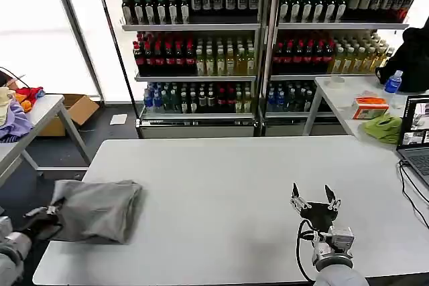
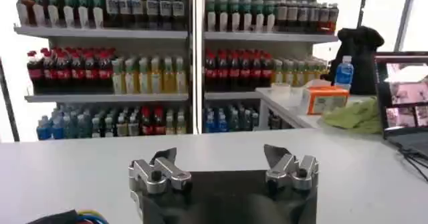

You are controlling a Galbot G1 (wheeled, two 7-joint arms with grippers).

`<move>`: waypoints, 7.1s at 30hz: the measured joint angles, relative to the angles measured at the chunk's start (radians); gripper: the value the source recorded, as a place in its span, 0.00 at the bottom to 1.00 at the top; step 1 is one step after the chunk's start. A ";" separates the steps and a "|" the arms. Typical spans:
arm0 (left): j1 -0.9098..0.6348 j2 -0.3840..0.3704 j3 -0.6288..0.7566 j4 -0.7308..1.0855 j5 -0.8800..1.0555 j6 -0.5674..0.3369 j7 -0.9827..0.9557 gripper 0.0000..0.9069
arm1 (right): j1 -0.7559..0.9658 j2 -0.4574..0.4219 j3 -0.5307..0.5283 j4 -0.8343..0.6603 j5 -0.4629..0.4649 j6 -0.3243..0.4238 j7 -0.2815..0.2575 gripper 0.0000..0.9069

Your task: Fold and organize the clothes.

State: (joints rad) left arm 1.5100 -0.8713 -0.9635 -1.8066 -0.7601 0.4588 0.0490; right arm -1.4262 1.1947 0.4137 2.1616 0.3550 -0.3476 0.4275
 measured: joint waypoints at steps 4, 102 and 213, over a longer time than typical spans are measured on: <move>0.001 0.038 -0.057 -0.014 0.005 0.002 0.008 0.00 | 0.004 0.001 -0.004 -0.003 0.000 -0.002 0.000 1.00; -0.266 -0.093 0.564 -0.289 0.158 0.097 -0.352 1.00 | 0.415 0.005 -0.416 -0.180 0.723 -0.231 0.214 0.88; -0.161 -0.206 0.550 -0.320 0.186 0.095 -0.364 1.00 | 0.238 -0.117 -0.319 -0.152 0.343 -0.233 0.156 1.00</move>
State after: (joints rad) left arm 1.3488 -1.0771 -0.4135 -2.1262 -0.5738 0.5539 -0.3151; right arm -1.1881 1.0773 0.0945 2.0099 0.6979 -0.5804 0.5834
